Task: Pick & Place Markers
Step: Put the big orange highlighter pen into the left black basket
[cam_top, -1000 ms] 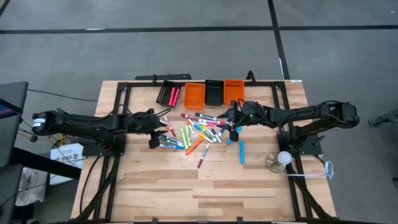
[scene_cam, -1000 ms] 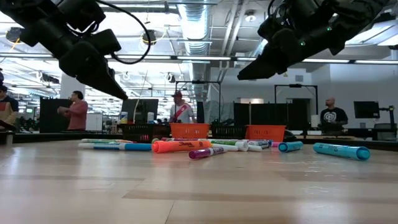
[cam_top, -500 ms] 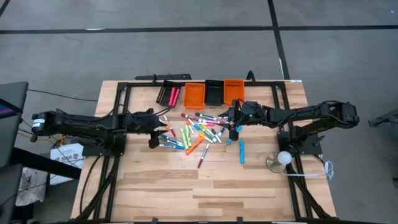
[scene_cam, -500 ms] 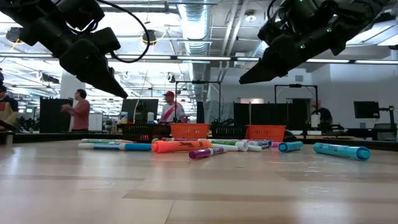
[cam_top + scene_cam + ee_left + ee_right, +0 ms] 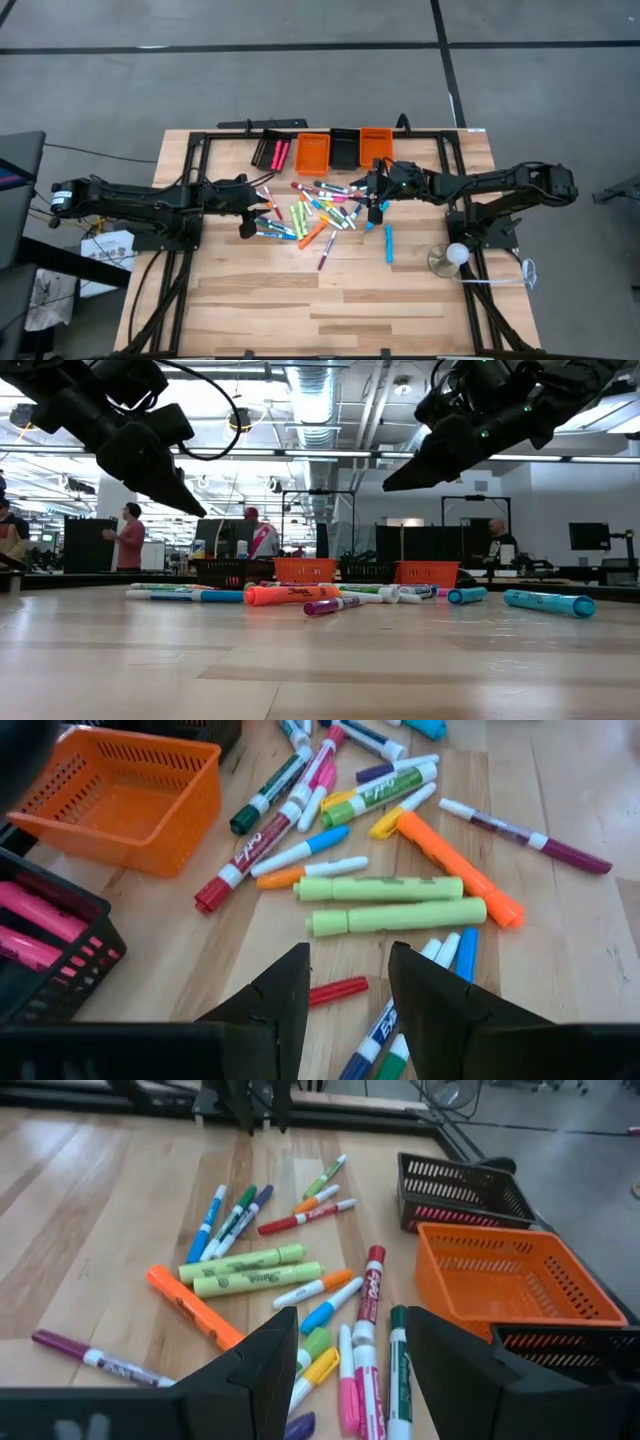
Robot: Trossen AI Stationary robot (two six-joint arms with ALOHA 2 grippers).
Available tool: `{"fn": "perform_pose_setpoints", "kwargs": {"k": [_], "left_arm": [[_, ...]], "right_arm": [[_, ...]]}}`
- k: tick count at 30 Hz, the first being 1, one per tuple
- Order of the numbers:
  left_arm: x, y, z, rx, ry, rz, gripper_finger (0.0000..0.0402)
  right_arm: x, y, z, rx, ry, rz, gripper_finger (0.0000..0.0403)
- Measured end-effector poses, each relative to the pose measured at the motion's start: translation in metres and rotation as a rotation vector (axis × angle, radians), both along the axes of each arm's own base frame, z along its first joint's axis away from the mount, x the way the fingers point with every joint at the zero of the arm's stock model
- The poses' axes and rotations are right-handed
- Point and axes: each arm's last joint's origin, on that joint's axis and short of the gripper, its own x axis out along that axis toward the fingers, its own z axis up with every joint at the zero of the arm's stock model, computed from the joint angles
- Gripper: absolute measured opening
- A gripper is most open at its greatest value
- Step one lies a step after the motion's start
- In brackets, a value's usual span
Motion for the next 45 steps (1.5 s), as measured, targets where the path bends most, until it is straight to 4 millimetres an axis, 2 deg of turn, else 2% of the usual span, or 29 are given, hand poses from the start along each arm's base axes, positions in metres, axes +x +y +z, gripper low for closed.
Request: {"fn": "perform_pose_setpoints", "kwargs": {"k": [4, 7, 14, 19, 27, 32, 36, 45], "left_arm": [[0.006, -0.001, 0.004, -0.020, -0.067, -0.040, 0.0135], [0.011, -0.002, 0.003, -0.043, -0.088, -0.080, 0.0135], [0.017, -0.001, -0.009, -0.049, -0.024, -0.078, 0.0135], [0.021, -0.001, -0.015, -0.039, 0.010, -0.086, 0.0135], [0.023, 0.000, -0.016, -0.030, 0.001, -0.092, 0.0135], [0.023, 0.000, -0.016, -0.030, -0.002, -0.092, 0.0135], [0.023, 0.000, -0.016, -0.030, -0.002, -0.092, 0.0135], [0.023, -0.002, -0.016, -0.076, -0.006, -0.121, 0.0135]], "right_arm": [[0.001, 0.001, 0.000, 0.001, -0.003, 0.004, 0.0177], [0.005, 0.000, -0.008, 0.018, 0.011, 0.000, 0.0177], [0.025, -0.005, -0.034, -0.012, 0.002, 0.008, 0.0177], [0.028, -0.013, -0.045, -0.008, 0.031, -0.020, 0.0177], [0.026, -0.021, -0.044, -0.038, 0.039, -0.108, 0.0177], [0.031, -0.015, -0.053, 0.011, 0.066, -0.108, 0.0177], [0.033, -0.010, -0.058, -0.026, 0.104, -0.066, 0.0177], [0.025, -0.007, -0.048, -0.048, 0.142, -0.046, 0.0177]]}}
